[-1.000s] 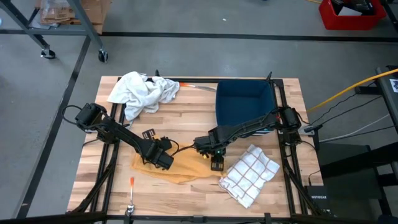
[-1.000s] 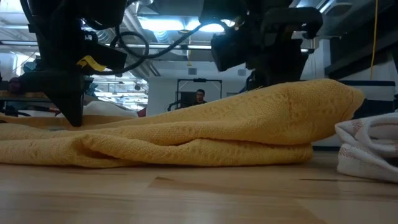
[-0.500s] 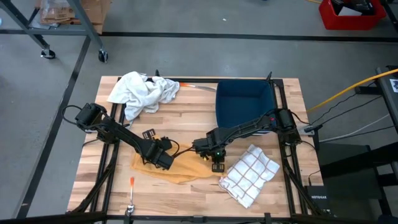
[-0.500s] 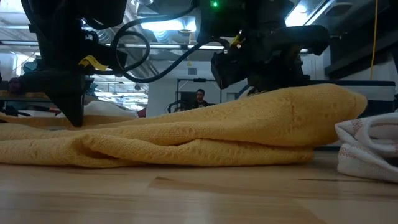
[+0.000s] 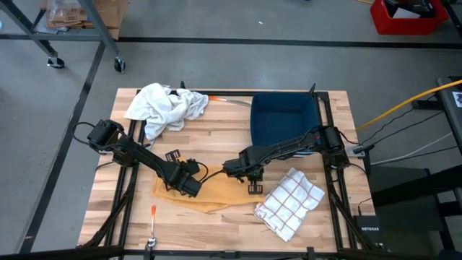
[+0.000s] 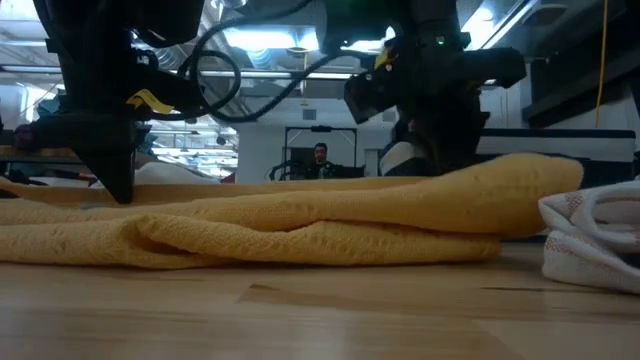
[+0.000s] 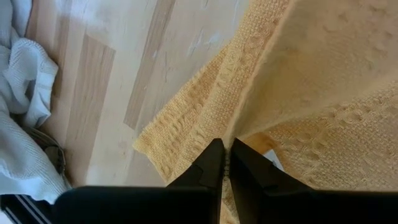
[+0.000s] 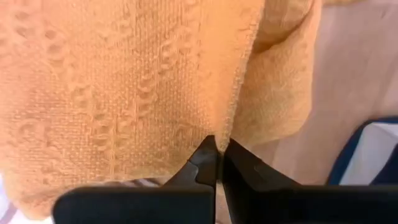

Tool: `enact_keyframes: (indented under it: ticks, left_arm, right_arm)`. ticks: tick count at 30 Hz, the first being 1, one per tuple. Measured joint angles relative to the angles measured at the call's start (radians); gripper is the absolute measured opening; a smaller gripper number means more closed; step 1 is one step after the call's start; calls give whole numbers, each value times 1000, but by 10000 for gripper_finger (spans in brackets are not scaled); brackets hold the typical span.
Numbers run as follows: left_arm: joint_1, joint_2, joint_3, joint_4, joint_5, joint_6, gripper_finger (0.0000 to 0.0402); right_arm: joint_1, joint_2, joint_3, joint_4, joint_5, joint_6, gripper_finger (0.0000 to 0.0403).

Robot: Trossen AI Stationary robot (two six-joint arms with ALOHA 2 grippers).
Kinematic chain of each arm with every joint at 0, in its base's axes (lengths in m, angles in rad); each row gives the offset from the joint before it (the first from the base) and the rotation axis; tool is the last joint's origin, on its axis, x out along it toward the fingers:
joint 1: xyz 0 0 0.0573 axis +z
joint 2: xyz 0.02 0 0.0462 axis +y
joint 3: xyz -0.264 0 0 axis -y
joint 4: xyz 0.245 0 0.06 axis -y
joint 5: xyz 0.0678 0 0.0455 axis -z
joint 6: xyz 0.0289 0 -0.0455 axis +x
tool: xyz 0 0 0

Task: Fold towel
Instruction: Fold the yellow towel

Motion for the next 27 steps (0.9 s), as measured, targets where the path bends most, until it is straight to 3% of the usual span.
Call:
enact_keyframes:
  ticks: [9,13,21,27]
  left_arm:
    - [0,0,0,-10,-6,0,19]
    - [0,0,0,-30,-27,-7,46]
    - [15,0,0,-162,-74,-195,137]
    - [21,0,0,-203,-87,-355,150]
  right_arm:
    - [0,0,0,64,151,-28,17]
    - [0,0,0,64,165,-28,51]
    - [0,0,0,103,165,-27,145]
    - [0,0,0,133,165,-26,162]
